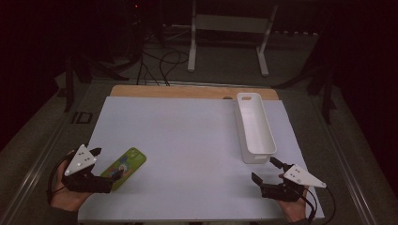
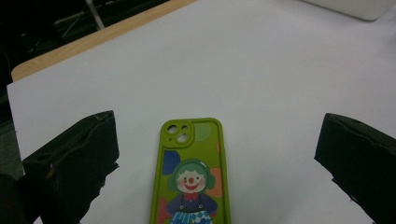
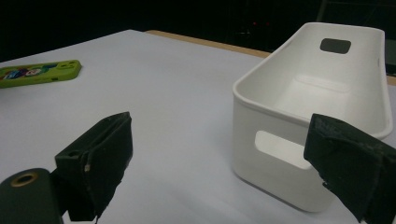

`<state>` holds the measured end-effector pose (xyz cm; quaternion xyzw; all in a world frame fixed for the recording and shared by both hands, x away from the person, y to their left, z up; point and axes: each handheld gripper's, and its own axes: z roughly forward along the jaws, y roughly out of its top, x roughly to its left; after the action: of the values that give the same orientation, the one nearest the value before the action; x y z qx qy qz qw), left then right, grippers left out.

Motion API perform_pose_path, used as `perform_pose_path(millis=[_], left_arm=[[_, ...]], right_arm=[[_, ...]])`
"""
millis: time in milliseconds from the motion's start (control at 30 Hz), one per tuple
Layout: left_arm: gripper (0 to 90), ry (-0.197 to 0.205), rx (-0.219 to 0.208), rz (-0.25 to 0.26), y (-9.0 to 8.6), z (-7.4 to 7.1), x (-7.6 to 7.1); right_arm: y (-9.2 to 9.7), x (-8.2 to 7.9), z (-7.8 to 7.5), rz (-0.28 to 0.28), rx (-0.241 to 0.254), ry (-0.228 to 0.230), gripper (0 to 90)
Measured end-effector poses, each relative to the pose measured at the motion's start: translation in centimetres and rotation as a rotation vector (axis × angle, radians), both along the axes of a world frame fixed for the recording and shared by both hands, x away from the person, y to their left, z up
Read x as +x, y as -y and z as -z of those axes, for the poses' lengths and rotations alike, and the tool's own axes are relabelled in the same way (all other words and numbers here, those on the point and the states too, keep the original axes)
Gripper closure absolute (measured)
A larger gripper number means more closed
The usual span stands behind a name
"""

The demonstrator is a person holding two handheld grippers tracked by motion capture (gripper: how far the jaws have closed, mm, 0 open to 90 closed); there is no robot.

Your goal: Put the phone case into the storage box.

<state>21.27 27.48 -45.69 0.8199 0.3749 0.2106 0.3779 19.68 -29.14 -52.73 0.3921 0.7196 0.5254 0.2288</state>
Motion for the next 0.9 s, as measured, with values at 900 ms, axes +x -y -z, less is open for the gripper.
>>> perform_pose_path(millis=[900], left_arm=[[0.0,-0.132,0.097,-0.021,-0.5,1.8,1.7]], right_arm=[[0.0,0.0,0.0,0.001,0.001,0.004,7.9]])
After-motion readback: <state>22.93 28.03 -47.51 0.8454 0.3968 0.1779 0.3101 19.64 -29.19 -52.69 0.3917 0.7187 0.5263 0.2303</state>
